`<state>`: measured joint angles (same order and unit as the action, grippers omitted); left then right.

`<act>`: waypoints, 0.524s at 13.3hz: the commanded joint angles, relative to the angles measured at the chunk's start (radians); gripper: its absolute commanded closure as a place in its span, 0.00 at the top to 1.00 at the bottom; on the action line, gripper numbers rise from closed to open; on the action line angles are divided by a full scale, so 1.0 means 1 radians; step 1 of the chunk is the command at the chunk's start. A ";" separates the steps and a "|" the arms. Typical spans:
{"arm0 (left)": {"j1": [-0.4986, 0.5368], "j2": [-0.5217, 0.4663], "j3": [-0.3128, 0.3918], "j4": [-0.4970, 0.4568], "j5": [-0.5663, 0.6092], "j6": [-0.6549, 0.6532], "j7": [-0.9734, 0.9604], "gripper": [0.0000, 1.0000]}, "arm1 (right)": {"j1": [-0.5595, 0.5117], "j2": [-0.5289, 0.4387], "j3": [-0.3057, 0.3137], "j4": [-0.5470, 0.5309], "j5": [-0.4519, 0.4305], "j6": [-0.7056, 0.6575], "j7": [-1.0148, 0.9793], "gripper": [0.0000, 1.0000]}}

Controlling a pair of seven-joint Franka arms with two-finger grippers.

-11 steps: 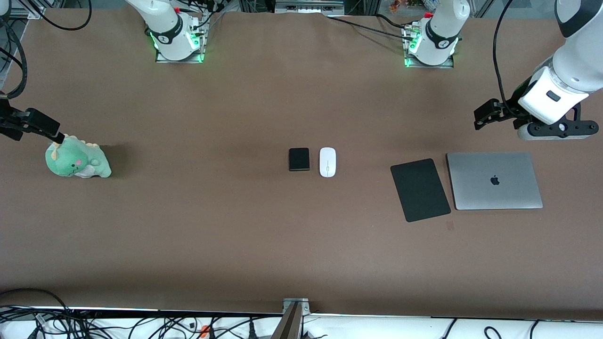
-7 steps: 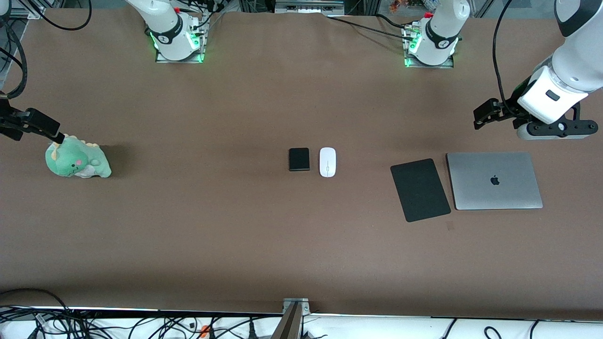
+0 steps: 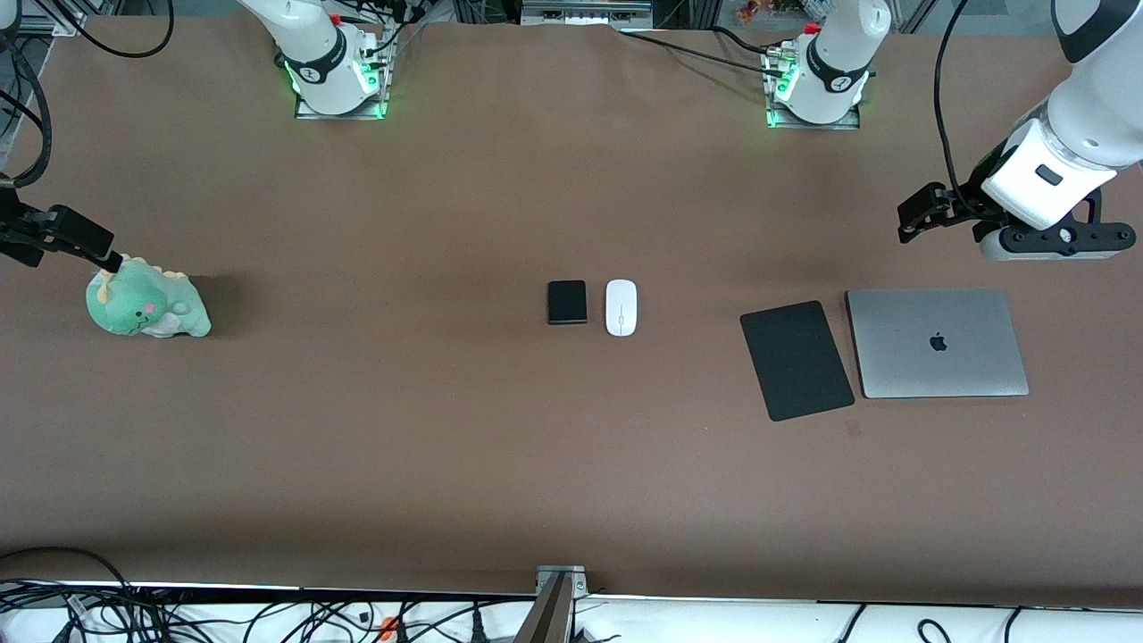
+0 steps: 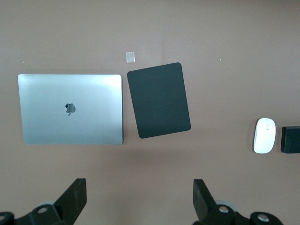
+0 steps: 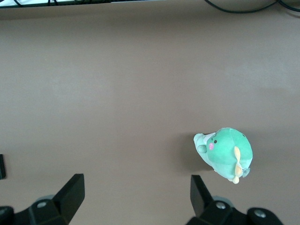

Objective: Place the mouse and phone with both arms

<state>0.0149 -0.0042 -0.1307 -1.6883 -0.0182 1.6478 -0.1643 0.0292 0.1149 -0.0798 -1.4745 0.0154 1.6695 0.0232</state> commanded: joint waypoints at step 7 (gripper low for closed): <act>0.010 -0.010 -0.009 0.001 -0.011 -0.014 0.020 1.00 | 0.015 -0.009 0.005 -0.018 -0.008 -0.045 -0.005 1.00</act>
<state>0.0149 -0.0042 -0.1315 -1.6883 -0.0182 1.6468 -0.1643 0.0370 0.1154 -0.0787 -1.4811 0.0154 1.6407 0.0232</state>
